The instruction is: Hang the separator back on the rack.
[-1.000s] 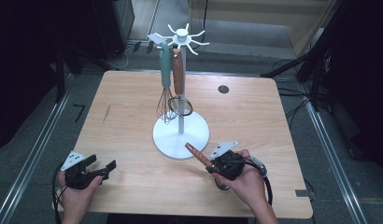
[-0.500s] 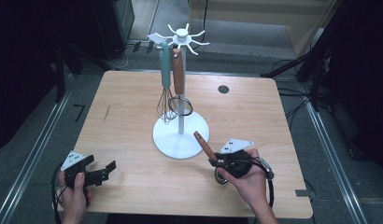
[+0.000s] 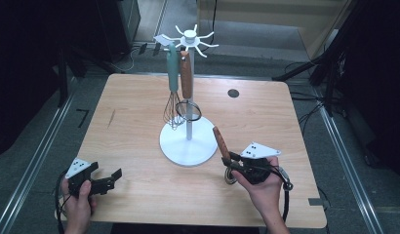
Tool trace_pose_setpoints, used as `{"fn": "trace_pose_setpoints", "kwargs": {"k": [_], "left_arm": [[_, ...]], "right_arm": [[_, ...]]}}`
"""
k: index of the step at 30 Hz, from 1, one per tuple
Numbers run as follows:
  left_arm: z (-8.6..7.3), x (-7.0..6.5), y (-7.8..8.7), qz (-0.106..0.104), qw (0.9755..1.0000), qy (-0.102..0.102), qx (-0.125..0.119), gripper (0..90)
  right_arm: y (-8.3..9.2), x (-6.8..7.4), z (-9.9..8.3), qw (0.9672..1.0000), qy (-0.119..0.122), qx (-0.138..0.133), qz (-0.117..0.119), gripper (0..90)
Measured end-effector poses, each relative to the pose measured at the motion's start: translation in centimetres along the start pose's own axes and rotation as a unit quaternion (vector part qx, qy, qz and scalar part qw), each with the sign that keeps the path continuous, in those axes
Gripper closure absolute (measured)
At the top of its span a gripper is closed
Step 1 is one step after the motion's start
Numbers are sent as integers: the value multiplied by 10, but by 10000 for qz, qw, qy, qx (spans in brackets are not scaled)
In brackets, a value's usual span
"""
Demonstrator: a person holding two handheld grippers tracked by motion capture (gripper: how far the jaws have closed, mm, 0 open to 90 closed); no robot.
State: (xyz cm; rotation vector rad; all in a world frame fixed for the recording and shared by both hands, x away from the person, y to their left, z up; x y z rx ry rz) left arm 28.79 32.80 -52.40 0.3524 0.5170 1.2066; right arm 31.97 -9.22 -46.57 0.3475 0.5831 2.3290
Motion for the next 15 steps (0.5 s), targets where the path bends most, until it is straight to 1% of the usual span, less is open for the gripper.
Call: {"fn": "trace_pose_setpoints", "kwargs": {"k": [2,4,7,8,11,12,15], "left_arm": [[0,-1,0,0,10000,-38,-16,0],[0,-1,0,-13,10000,-36,-41,0],[0,-1,1,14,10000,-45,-72,0],[0,-1,2,25,9999,-63,-95,0],[0,-1,2,101,9998,-90,-129,0],[1,-1,2,114,9998,-95,-146,0],[0,-1,3,131,9997,-141,-142,0]], "right_arm": [[2,-1,1,9999,-72,-83,15,711],[3,-1,2,9998,-76,-167,41,711],[5,0,5,9993,-55,-363,48,711],[5,0,5,9992,-63,-382,54,711],[7,2,7,9986,-94,-521,39,711],[8,2,8,9983,-114,-563,76,711],[12,3,11,9976,-97,-680,27,711]]}}
Point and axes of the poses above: each handheld gripper's, and its own axes: y roughly backward along the jaws, z roughly out of its top, x roughly to its left, the point moved 7 cm from there along -y, roughly forward along the jaws, and after that the axes turned 3 degrees about -x, right-handed, at the moved point
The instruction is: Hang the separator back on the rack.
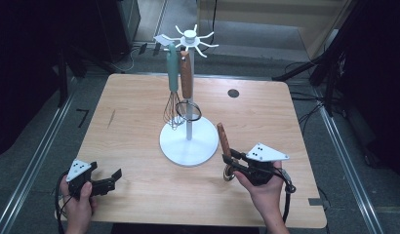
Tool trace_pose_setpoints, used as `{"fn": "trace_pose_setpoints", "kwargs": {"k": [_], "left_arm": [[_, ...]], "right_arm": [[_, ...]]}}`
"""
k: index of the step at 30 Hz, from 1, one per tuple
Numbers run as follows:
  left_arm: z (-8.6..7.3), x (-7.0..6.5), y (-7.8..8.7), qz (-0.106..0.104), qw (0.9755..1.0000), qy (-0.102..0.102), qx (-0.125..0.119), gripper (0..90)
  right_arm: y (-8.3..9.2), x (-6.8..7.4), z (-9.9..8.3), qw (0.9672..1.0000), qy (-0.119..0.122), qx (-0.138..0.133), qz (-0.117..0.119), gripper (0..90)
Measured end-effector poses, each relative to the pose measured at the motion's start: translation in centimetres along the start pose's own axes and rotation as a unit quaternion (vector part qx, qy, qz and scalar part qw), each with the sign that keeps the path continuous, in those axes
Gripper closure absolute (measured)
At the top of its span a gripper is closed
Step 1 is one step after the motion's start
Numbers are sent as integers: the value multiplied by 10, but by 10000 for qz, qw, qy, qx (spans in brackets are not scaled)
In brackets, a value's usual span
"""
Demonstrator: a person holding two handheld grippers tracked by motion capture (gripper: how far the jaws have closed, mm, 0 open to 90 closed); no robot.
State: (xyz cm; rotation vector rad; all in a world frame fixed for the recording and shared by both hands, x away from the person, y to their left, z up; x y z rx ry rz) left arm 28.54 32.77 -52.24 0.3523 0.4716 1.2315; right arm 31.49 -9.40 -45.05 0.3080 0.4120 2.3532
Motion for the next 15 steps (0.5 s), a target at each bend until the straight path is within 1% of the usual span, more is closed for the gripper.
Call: {"fn": "trace_pose_setpoints", "kwargs": {"k": [3,5,6,9,11,15], "left_arm": [[0,0,0,-6,10000,13,-8,0],[0,-1,0,-12,10000,10,-15,0],[0,-1,0,-20,10000,12,-18,0],[0,0,0,-30,10000,19,-37,0],[0,0,0,-33,10000,16,-39,0],[0,-1,0,-29,10000,14,-41,0]], "right_arm": [[6,1,4,9998,-40,-172,-9,710],[8,1,6,9996,-44,-244,-117,711],[10,1,8,9995,-50,-282,-130,711],[13,3,13,9990,-88,-433,-69,711],[14,6,18,9987,-30,-495,-76,711],[16,10,29,9979,-12,-653,-20,710]]}}
Point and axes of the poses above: each handheld gripper's, and its own axes: y roughly backward along the jaws, z roughly out of its top, x roughly to its left, the point moved 7 cm from there along -y, roughly forward along the jaws, and after that the axes turned 3 degrees about -x, right-handed, at the moved point
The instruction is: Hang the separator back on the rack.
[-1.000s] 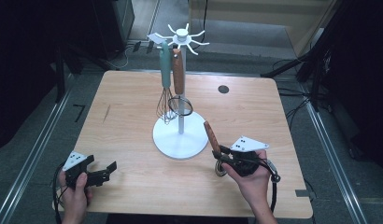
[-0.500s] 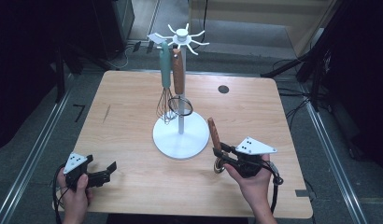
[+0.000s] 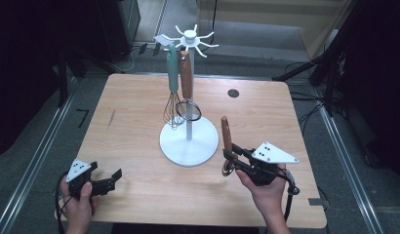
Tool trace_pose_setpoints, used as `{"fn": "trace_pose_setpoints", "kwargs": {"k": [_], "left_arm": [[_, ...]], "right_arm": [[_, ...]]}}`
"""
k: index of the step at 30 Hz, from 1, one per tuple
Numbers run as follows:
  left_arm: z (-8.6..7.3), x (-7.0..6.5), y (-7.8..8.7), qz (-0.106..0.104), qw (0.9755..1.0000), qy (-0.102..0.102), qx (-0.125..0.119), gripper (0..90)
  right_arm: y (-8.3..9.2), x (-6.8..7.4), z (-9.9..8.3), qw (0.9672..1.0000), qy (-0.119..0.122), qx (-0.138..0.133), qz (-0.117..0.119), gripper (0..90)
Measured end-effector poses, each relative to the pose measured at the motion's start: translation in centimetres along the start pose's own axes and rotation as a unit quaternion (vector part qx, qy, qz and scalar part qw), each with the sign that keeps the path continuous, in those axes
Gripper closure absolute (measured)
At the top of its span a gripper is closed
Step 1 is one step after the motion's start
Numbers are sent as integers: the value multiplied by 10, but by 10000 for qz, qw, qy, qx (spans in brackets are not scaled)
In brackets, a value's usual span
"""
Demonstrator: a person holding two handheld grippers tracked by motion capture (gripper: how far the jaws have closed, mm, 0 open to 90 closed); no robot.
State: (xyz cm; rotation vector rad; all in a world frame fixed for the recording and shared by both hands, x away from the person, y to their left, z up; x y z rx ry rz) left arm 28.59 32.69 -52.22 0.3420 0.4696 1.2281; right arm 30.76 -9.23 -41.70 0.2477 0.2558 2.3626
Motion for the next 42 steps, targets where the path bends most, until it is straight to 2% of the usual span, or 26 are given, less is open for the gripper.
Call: {"fn": "trace_pose_setpoints", "kwargs": {"k": [5,8,12,19,36,42], "left_arm": [[0,0,0,-2,10000,-1,-2,0],[0,0,0,0,10000,1,-3,0],[0,0,0,-4,10000,6,-7,0],[0,0,0,-15,10000,14,-10,0],[0,0,2,-9,10000,12,-80,0],[0,0,2,-26,10000,25,-79,0]], "right_arm": [[-2,3,11,9998,24,-171,21,710],[-4,4,16,9996,22,-263,-89,710],[-5,5,19,9994,12,-322,-119,710],[-4,7,29,9986,-16,-518,-89,710],[-15,15,62,9971,40,-757,84,710],[-21,18,72,9965,115,-825,70,710]]}}
Point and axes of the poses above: each handheld gripper's, and its own axes: y roughly backward along the jaws, z roughly out of its top, x roughly to its left, the point moved 7 cm from there along -y, roughly forward along the jaws, and after that the axes turned 3 degrees about -x, right-handed, at the moved point
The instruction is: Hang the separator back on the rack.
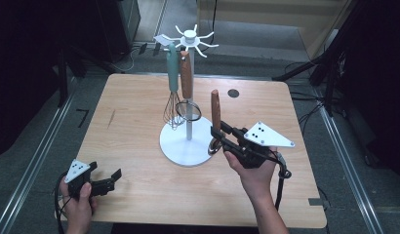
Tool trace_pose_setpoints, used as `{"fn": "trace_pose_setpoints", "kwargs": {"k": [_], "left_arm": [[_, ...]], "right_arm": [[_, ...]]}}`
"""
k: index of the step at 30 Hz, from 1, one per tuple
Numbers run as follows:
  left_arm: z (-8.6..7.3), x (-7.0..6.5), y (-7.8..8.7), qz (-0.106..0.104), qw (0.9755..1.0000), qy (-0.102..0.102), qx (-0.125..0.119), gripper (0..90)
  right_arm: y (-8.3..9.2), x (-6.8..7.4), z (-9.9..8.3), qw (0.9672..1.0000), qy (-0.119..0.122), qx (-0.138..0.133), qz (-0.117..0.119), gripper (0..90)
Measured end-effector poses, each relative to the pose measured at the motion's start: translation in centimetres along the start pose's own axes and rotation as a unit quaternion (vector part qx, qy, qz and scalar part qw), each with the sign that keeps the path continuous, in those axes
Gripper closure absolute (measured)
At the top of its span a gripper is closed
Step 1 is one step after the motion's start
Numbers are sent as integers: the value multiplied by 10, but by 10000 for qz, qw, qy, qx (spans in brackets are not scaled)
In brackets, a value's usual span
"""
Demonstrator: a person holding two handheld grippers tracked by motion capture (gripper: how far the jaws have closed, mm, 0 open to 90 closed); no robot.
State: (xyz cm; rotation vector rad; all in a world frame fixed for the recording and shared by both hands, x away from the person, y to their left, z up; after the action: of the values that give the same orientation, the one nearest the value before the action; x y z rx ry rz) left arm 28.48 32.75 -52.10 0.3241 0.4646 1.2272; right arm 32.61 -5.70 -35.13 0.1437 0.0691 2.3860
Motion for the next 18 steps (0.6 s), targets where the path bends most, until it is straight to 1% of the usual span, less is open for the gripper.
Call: {"fn": "trace_pose_setpoints", "kwargs": {"k": [2,4,9,18], "left_arm": [[0,0,0,1,10000,5,-7,0],[0,0,0,-2,10000,-2,-5,0],[0,0,0,1,10000,11,5,0],[0,0,0,3,10000,23,-16,0]], "right_arm": [[-2,1,3,10000,48,-14,-46,710],[-4,2,7,10000,6,-56,-25,710],[-8,4,17,9999,0,-167,-27,710],[-10,2,29,9996,-11,-290,-48,710]]}}
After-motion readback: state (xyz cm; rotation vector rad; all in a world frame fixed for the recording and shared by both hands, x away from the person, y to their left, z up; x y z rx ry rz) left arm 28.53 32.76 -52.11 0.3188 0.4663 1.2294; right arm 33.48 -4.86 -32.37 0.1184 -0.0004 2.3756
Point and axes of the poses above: each handheld gripper's, and its own axes: y roughly backward along the jaws, z roughly out of its top, x roughly to its left, the point moved 7 cm from there along -y, roughly forward along the jaws, and after that the axes turned 3 degrees about -x, right-handed, at the moved point
